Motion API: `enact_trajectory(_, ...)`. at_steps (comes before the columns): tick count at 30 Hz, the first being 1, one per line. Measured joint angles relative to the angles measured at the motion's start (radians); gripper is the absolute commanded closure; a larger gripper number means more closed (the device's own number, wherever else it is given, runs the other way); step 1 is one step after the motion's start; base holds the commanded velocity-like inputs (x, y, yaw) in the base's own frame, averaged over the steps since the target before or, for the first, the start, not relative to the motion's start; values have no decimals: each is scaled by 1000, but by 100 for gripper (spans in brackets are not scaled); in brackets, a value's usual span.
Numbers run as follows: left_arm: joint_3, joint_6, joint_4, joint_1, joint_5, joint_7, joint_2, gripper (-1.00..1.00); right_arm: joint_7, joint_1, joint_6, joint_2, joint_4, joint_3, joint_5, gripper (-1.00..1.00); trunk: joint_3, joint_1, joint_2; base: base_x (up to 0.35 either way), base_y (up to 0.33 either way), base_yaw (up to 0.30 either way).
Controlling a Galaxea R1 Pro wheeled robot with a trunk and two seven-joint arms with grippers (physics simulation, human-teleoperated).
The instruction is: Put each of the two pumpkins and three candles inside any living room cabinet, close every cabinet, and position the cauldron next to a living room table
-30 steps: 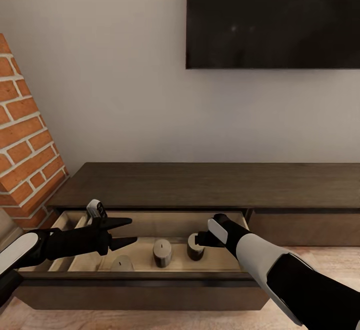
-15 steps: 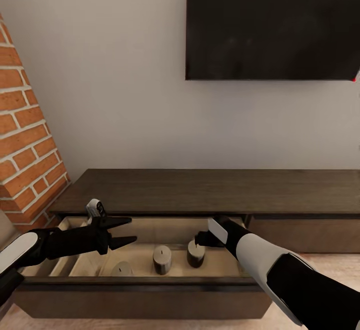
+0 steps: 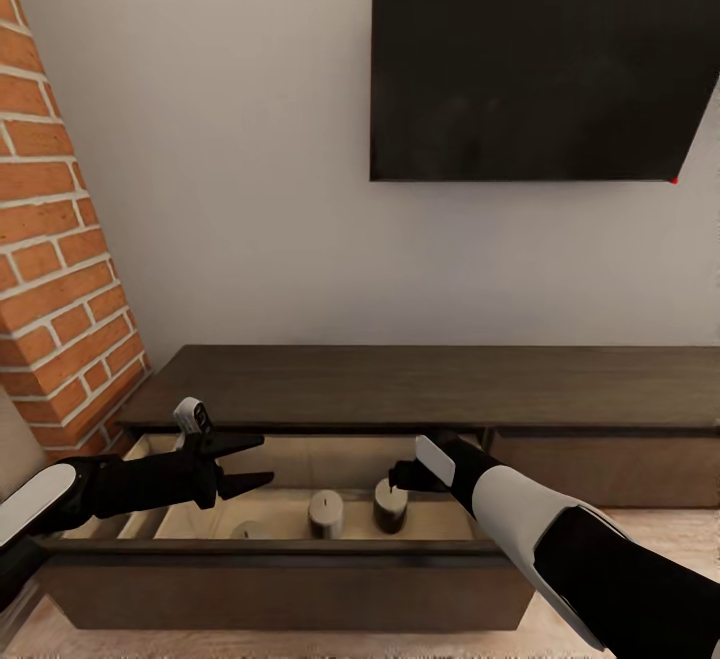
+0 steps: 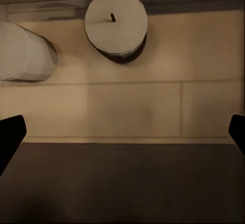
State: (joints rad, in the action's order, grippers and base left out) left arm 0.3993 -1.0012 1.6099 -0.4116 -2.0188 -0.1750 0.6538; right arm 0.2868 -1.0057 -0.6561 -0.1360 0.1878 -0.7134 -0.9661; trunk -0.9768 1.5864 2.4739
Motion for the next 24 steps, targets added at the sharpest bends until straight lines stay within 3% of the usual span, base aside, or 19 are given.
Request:
enact_trajectory(17, 0, 3, 1, -1, 30, 4, -2, -100, -6, 9, 71, 8, 5, 2, 3, -100, 53, -65, -119, -36, 0, 0)
enact_trajectory(19, 0, 3, 0, -1, 39, 4, -4, -100, -6, 9, 83, 8, 5, 3, 3, -100, 60, -73, -133, 0, 0, 0)
enact_trajectory(24, 0, 5, -1, -2, 104, 5, -13, -100, -5, 9, 111, 9, 4, 3, 3, -100, 75, -92, -168, 0, 0, 0)
